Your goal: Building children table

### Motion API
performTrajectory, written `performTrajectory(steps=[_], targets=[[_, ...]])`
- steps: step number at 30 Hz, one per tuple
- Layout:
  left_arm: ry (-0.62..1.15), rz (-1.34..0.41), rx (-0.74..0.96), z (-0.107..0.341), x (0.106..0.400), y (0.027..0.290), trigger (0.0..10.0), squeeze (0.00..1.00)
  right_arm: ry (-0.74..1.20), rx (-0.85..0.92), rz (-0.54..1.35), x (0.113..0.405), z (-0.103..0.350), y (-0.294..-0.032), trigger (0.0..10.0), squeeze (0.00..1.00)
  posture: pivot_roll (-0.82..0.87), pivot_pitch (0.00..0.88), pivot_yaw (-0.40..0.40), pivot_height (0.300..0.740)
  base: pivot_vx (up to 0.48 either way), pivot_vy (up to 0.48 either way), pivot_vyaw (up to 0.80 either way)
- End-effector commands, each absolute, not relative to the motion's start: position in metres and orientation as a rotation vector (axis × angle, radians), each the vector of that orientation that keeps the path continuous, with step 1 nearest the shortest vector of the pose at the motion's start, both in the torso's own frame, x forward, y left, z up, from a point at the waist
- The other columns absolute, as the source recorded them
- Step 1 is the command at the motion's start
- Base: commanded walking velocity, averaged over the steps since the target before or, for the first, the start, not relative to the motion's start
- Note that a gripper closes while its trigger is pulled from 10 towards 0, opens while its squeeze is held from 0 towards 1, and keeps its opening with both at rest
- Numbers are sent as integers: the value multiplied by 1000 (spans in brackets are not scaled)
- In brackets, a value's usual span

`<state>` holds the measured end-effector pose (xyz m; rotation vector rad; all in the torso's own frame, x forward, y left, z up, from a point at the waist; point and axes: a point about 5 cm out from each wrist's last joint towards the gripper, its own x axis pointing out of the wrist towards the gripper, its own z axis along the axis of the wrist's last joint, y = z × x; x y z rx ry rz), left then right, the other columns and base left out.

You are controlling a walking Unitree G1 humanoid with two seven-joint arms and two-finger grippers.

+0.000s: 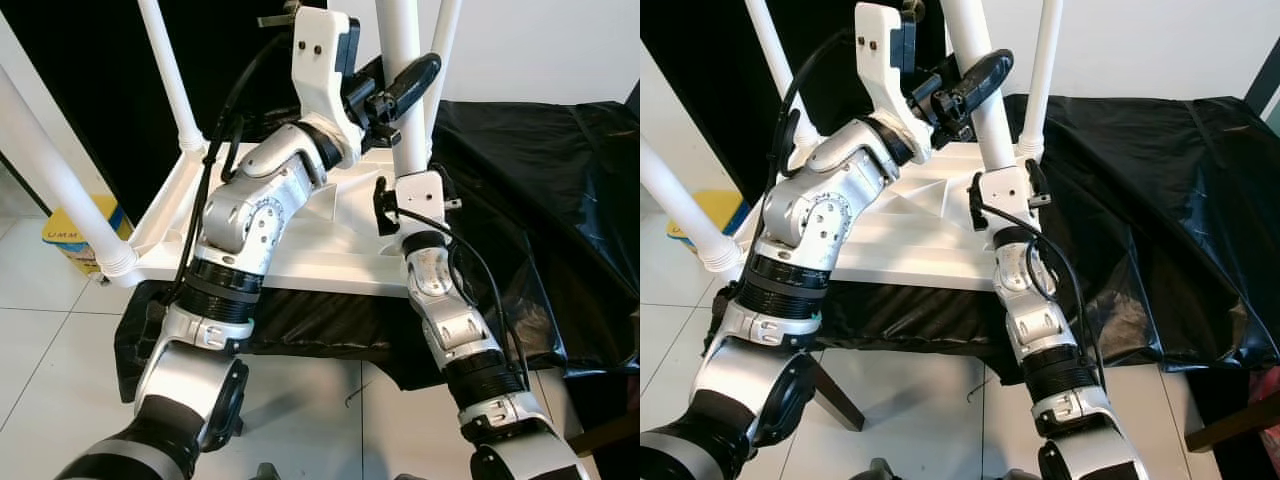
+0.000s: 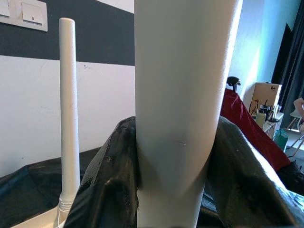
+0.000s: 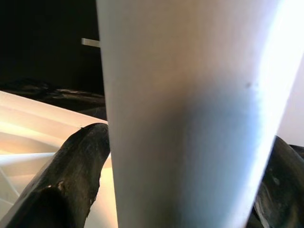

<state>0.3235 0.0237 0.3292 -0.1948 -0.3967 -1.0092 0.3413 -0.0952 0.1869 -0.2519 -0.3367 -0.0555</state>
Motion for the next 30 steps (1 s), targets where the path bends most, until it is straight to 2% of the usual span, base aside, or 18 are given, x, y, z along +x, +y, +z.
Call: performTrajectory(steps=[1, 3, 4, 5, 7, 8, 9, 11, 22, 23, 25, 26, 30], targets=[[-442, -1022, -178, 338, 319, 21, 10000, 0, -357, -266, -51, 342, 190, -91, 10000, 0, -83, 0, 26, 740, 0, 0, 0], [-442, -1022, -178, 338, 319, 21, 10000, 0, -357, -266, -51, 342, 190, -91, 10000, 0, -83, 0, 26, 740, 0, 0, 0], [-441, -1024, -173, 338, 318, 20, 10000, 0, -357, -268, -50, 342, 190, -89, 7882, 0, -79, 0, 24, 740, 0, 0, 0], [-437, -1026, -163, 337, 318, 18, 10000, 0, -354, -269, -50, 342, 189, -88, 3412, 0, -73, 0, 21, 740, 0, 0, 0], [-434, -1027, -155, 336, 317, 17, 10000, 0, -352, -270, -49, 341, 188, -87, 3412, 0, -73, 0, 21, 740, 0, 0, 0], [-434, -1030, -153, 335, 317, 17, 10000, 0, -348, -266, -47, 341, 187, -86, 2627, 0, -73, 0, 18, 740, 0, 0, 0], [-434, -1030, -153, 335, 317, 17, 10000, 0, -348, -266, -47, 341, 187, -86, 2627, 0, -73, 0, 18, 740, 0, 0, 0], [-435, -1031, -152, 335, 316, 16, 10000, 0, -345, -267, -46, 341, 187, -85, 0, 0, -71, 0, 12, 740, 0, 0, 0], [-450, -1032, -137, 337, 314, 13, 10000, 0, -351, -284, -63, 341, 187, -86, 0, 0, -70, 0, 11, 740, 0, 0, 0], [-457, -1036, -142, 337, 313, 13, 10000, 0, -347, -282, -69, 342, 188, -88, 10000, 0, -73, 0, 12, 740, 0, 0, 0], [-463, -1039, -147, 337, 313, 13, 10000, 0, -344, -281, -73, 343, 188, -89, 10000, 0, -73, 0, 12, 740, 0, 0, 0], [-462, -1044, -163, 337, 313, 13, 10000, 1000, -344, -275, -80, 344, 189, -90, 10000, 0, -77, 0, 13, 740, 0, 0, 0], [-467, -1057, -180, 338, 312, 14, 10000, 1000, -348, -274, -103, 344, 191, -94, 10000, 0, -84, 0, 11, 740, 0, 0, 0]])
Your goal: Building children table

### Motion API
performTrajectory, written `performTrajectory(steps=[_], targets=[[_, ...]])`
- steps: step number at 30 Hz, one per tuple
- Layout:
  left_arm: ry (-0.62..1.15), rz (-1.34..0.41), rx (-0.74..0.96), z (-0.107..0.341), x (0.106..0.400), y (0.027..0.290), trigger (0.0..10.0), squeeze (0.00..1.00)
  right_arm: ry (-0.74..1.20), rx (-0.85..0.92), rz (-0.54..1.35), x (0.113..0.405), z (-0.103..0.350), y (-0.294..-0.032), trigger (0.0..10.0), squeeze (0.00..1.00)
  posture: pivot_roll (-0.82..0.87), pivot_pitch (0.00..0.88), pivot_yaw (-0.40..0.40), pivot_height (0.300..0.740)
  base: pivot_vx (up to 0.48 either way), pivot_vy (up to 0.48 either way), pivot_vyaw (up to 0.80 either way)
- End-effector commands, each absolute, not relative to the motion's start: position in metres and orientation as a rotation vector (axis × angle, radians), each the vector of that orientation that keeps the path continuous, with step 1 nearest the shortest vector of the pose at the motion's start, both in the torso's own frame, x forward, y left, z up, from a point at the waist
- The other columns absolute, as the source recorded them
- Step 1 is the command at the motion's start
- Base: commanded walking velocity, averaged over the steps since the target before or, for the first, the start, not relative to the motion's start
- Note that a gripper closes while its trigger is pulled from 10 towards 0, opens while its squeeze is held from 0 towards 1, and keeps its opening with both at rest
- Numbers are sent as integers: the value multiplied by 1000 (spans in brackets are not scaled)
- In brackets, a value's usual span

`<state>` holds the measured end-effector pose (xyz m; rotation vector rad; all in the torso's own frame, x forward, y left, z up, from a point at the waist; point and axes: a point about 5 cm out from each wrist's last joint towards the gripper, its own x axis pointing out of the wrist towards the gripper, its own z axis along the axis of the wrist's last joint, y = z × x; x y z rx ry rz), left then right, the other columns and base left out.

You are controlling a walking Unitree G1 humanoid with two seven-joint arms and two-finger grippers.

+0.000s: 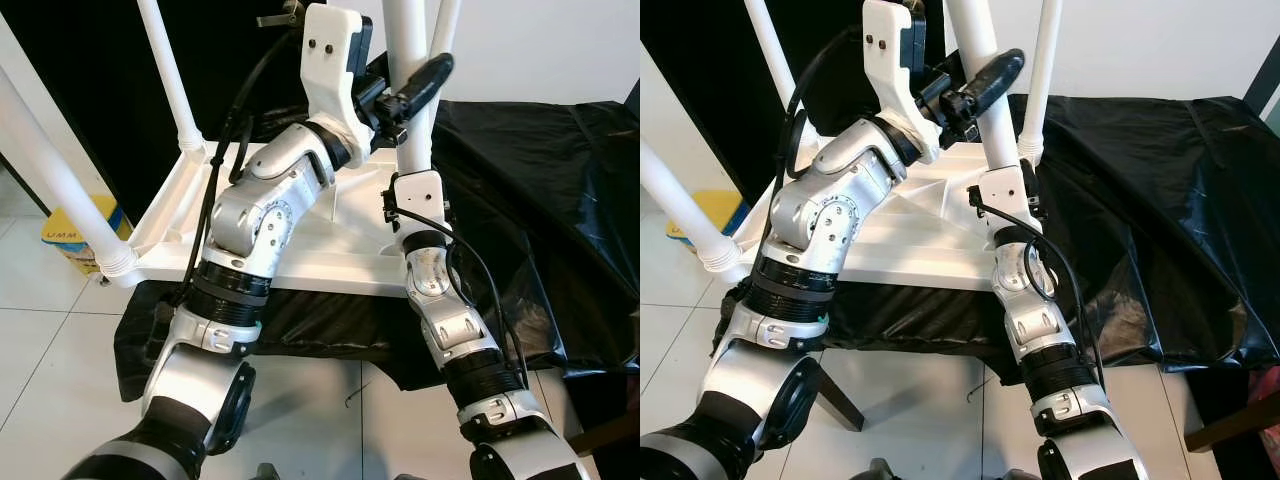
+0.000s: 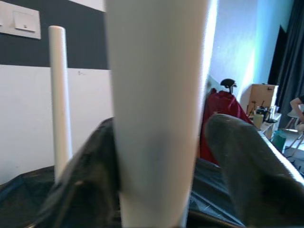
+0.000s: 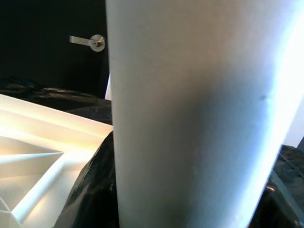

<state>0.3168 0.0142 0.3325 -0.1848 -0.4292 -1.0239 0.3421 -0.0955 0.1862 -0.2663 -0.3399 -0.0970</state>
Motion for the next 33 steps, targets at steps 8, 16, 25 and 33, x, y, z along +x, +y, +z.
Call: performTrajectory(steps=[8, 16, 25, 33], targets=[[-484, -1008, -133, 338, 315, 16, 10000, 0, -347, -266, -125, 345, 192, -98, 10000, 0, -85, 0, 10, 740, 0, 0, 0], [-512, -927, -106, 334, 320, 32, 10000, 0, -312, -196, -176, 347, 190, -108, 10000, 0, -86, 0, 13, 740, 0, 0, 0], [-497, -919, -121, 319, 314, 49, 10000, 0, -299, -164, -227, 346, 193, -121, 10000, 0, -90, 12, 34, 740, 0, 0, 0], [-441, -862, -68, 298, 317, 58, 10000, 0, -294, -168, -228, 346, 190, -130, 10000, 0, -89, 27, 50, 740, 0, 0, 0]])
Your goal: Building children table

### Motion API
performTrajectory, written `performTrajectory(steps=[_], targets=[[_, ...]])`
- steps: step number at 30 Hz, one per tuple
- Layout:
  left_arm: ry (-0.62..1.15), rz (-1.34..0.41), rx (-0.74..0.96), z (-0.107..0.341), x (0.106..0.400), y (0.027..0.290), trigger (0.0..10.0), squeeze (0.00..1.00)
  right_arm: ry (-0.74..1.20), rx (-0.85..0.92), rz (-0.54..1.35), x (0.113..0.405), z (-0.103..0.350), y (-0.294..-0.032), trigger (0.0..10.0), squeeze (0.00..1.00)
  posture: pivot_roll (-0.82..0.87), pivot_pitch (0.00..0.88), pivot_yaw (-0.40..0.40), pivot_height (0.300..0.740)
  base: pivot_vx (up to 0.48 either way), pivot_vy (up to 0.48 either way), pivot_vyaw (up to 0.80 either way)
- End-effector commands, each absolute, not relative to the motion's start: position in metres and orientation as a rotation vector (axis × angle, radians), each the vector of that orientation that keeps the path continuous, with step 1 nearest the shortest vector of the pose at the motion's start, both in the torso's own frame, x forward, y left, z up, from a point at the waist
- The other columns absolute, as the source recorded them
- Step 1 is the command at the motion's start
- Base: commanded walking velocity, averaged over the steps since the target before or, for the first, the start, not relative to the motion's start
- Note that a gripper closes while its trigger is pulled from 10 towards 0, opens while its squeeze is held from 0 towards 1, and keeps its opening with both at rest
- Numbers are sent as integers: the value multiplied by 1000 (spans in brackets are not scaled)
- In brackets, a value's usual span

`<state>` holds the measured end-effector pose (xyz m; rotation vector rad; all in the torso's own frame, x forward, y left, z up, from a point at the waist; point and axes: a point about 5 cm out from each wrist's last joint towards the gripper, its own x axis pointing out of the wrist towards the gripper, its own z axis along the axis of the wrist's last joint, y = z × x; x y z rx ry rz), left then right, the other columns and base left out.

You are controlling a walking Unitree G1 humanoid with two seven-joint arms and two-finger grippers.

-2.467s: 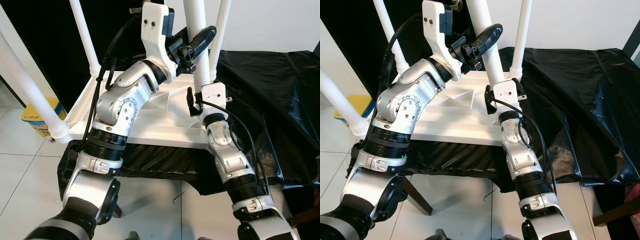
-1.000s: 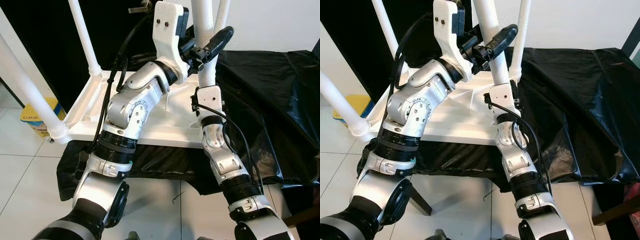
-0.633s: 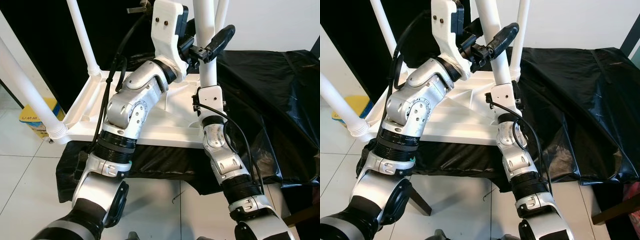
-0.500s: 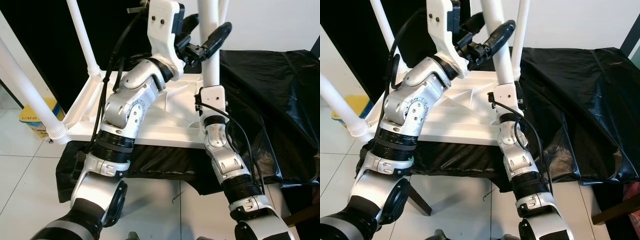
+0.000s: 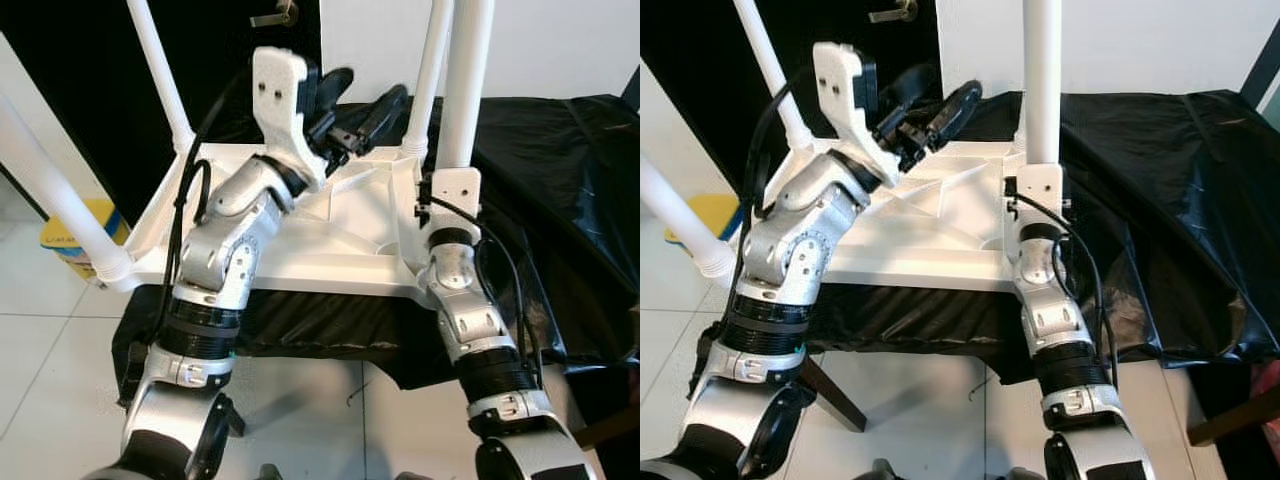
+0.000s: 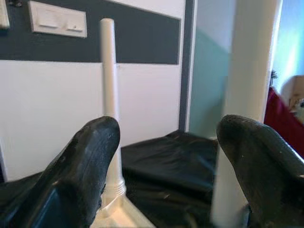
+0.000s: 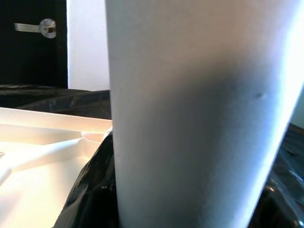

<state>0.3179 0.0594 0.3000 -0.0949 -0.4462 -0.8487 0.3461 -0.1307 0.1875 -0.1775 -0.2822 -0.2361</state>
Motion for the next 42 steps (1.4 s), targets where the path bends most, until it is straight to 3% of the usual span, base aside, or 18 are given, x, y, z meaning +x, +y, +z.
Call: performTrajectory(steps=[1, 16, 42], targets=[[-420, -848, -54, 292, 319, 61, 10000, 0, -294, -164, -227, 345, 190, -132, 10000, 0, -88, 27, 51, 740, 0, 0, 0], [-261, -859, 55, 239, 313, 65, 10000, 0, -284, -91, -76, 334, 183, -137, 10000, 0, -92, 11, 40, 740, 0, 0, 0], [-179, -1014, 110, 200, 283, 54, 10000, 0, -248, -97, 28, 307, 160, -136, 10000, 0, -111, 39, 51, 740, 0, 0, 0]])
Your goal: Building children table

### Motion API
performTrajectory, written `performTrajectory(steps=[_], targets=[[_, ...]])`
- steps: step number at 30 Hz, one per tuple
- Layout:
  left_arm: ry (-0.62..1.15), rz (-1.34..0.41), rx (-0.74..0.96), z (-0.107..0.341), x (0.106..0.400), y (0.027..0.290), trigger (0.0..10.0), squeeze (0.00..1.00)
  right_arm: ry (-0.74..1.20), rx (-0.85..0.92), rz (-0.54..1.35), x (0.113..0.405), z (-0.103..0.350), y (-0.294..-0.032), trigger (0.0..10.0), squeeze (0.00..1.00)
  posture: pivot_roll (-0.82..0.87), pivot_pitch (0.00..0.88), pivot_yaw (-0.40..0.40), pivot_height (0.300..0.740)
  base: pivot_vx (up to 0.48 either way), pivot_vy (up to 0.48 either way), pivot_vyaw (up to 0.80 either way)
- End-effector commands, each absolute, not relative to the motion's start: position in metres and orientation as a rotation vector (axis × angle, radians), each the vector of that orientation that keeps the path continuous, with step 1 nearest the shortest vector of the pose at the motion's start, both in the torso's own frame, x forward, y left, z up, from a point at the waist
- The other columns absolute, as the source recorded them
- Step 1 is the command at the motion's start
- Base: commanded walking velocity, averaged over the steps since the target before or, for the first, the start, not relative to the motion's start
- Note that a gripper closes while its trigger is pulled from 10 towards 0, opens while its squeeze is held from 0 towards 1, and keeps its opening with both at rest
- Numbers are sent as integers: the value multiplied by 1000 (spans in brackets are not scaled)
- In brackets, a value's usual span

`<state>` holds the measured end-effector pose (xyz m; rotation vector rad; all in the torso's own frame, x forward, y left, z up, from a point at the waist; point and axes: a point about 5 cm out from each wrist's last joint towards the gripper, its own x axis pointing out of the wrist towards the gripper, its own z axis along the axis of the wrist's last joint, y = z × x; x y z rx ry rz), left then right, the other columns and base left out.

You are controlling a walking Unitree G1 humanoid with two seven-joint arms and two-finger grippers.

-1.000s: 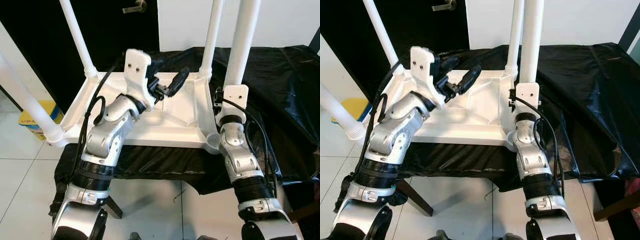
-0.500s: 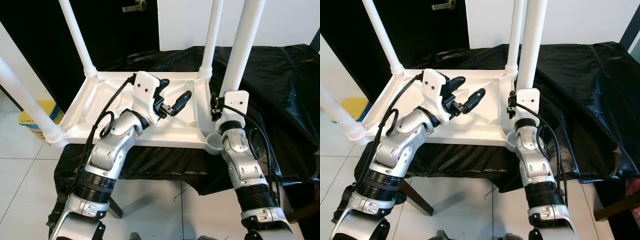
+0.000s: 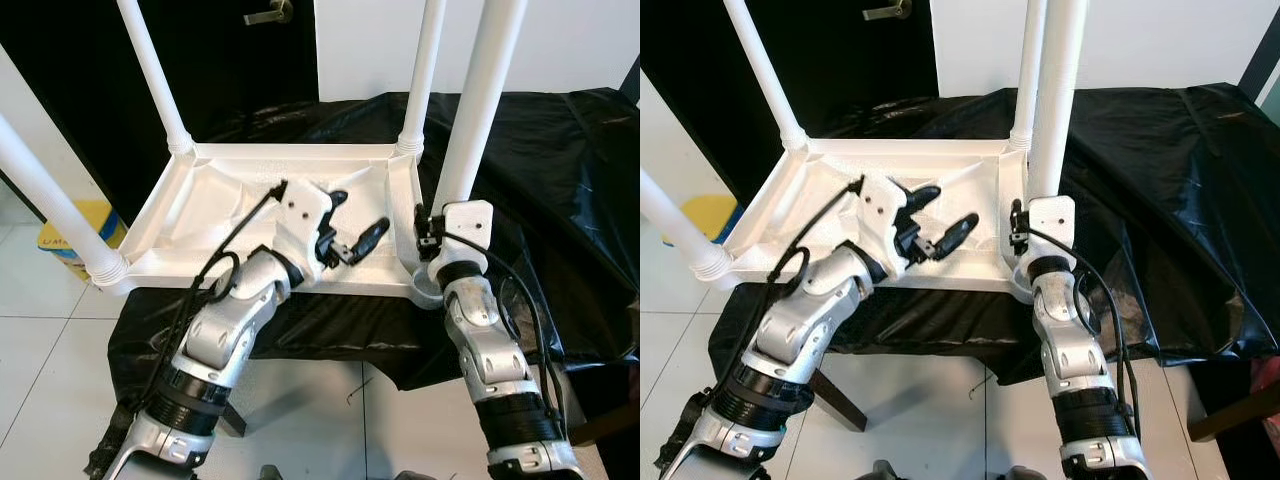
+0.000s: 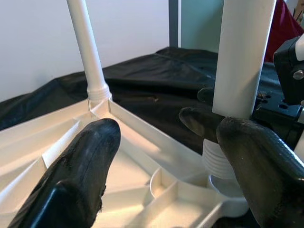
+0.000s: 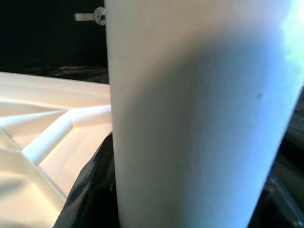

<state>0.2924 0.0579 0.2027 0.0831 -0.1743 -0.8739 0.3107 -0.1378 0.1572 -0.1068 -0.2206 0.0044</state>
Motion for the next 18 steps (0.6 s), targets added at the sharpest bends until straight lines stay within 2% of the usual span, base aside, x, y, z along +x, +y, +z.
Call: performTrajectory(steps=[1, 11, 18], targets=[[-179, -1014, 110, 200, 283, 54, 10000, 0, -248, -97, 28, 307, 160, -136, 10000, 0, -111, 39, 51, 740, 0, 0, 0], [-102, -1143, 100, 188, 266, 47, 10000, 0, -173, -78, 41, 300, 135, -140, 10000, 0, -123, 44, 61, 740, 0, 0, 0], [-103, -1149, 104, 189, 264, 47, 10000, 0, -135, -49, 45, 299, 124, -141, 10000, 0, -116, 45, 64, 740, 0, 0, 0]])
